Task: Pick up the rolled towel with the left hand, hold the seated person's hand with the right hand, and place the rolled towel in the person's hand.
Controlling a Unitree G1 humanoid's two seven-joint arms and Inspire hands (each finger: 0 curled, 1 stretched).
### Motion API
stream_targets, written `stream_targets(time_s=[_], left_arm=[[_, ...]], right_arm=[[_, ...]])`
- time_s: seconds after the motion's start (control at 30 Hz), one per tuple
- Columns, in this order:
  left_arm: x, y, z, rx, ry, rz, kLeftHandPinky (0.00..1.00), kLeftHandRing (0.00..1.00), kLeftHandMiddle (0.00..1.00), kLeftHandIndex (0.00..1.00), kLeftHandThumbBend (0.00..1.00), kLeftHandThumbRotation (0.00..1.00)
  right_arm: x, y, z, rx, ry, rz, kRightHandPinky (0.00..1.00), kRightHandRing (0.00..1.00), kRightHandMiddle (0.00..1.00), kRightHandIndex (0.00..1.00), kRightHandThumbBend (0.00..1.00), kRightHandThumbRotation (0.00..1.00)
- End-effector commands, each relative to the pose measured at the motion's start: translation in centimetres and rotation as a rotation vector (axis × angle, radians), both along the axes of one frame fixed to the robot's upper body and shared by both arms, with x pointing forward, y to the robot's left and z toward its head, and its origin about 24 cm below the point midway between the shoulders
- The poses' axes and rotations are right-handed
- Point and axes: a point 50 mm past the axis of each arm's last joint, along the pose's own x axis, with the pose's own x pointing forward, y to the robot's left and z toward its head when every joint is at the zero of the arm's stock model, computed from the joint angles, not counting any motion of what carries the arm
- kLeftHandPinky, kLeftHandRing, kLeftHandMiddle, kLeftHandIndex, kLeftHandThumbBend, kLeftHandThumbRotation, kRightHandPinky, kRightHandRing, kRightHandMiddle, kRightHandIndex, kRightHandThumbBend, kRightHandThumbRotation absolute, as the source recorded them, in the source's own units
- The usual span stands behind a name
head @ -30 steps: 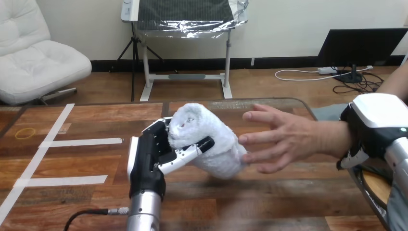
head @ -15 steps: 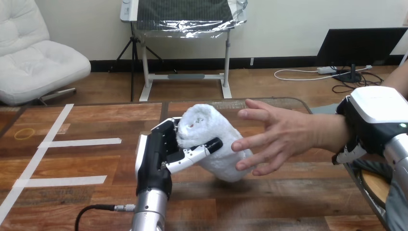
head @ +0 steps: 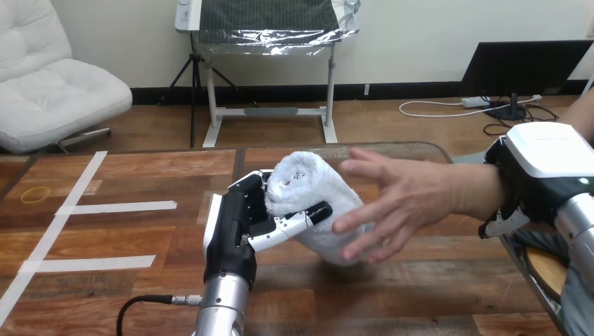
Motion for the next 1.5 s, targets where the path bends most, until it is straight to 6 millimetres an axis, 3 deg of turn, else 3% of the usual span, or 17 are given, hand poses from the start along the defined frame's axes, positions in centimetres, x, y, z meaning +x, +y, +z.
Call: stream_targets(time_s=[0.0,1.47], left_arm=[[2.06,-3.23,4.03,-0.123,-0.144,-0.039,0.47,0.46,0.46,0.5,0.66,0.0],[2.1,-2.97,4.42,-0.085,-0.173,-0.052,0.49,0.47,0.45,0.5,0.64,0.0]], right_arm=[[0.68,2.43,1.77,0.085,-0.092,0.079,0.09,0.16,0.23,0.29,0.75,0.0],[0.93,2.73,1.4,0.069,-0.087,0.085,0.1,0.16,0.24,0.31,0.76,0.0]])
